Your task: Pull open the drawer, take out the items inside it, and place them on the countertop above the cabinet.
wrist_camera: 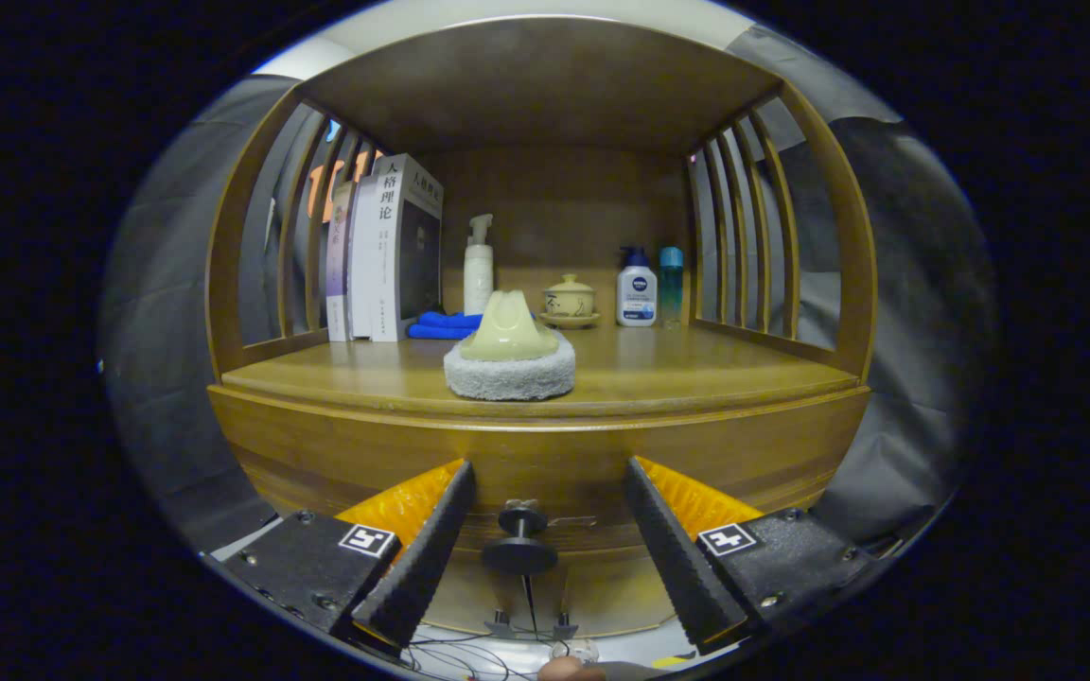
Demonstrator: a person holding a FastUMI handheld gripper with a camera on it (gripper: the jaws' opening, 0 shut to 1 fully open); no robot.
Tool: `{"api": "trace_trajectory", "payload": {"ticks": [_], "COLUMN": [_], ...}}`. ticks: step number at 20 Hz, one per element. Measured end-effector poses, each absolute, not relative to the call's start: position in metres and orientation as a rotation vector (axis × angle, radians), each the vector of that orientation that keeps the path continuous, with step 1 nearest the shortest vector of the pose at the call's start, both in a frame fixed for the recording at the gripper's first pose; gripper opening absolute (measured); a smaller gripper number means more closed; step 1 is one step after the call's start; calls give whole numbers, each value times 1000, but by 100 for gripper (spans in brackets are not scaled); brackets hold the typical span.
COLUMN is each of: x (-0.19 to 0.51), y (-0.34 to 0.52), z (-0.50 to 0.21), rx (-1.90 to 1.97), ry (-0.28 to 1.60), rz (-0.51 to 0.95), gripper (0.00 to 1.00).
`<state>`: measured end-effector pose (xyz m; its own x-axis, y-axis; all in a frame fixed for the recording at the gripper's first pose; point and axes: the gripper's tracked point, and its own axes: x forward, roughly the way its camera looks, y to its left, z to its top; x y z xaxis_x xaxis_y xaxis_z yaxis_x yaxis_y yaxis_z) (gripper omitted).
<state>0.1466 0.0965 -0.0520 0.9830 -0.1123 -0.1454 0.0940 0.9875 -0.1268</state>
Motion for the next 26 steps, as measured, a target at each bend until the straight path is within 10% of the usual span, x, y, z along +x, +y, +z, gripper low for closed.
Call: {"api": "trace_trajectory", "payload": {"ticks": [14,26], "x": [140,1], "y": [102,151], "z": [-43,-5], "rx": [-69,-189], "ry": [121,17], "rz": [-88,-25], "gripper": [100,100]}}
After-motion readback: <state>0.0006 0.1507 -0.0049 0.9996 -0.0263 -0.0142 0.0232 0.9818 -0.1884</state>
